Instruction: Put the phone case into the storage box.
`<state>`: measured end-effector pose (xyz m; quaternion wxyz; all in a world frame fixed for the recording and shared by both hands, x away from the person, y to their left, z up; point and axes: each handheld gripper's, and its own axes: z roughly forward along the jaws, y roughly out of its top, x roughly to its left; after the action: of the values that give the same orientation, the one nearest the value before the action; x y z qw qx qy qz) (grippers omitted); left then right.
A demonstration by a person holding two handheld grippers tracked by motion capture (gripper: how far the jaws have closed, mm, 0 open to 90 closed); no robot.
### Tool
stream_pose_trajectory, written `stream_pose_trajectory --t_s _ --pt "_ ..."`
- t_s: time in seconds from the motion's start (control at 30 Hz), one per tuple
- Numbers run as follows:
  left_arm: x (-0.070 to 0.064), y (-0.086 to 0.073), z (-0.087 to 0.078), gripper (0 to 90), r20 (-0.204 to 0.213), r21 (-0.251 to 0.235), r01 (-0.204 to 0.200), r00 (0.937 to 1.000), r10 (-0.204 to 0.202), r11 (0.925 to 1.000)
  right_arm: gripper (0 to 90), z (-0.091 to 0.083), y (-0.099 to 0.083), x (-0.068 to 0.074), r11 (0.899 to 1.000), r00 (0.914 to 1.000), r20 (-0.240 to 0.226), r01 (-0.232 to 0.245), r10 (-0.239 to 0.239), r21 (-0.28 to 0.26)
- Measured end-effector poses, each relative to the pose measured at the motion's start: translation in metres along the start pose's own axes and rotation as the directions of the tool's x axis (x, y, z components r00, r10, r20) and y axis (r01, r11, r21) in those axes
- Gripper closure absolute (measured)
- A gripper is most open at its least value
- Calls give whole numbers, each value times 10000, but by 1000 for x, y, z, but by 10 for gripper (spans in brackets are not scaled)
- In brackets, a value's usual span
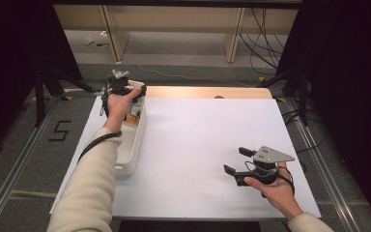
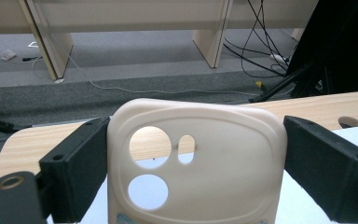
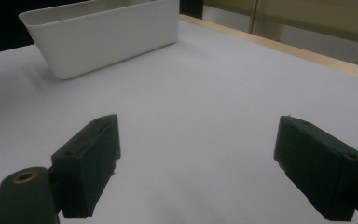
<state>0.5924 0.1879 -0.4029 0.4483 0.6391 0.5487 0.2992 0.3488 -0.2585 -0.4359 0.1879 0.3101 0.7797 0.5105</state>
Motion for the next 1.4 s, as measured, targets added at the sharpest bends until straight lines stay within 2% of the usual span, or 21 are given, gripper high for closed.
stream_pose_trajectory --t_s 0.6,1.4 --pt "2 -2 0 99 52 206 130 9999 -131 9997 155 0 0 0 10000 10000 -3 7 -7 10" --pt "4 -5 -1 95 171 369 78 9998 -84 9993 154 0 0 0 10000 10000 -18 2 -2 8"
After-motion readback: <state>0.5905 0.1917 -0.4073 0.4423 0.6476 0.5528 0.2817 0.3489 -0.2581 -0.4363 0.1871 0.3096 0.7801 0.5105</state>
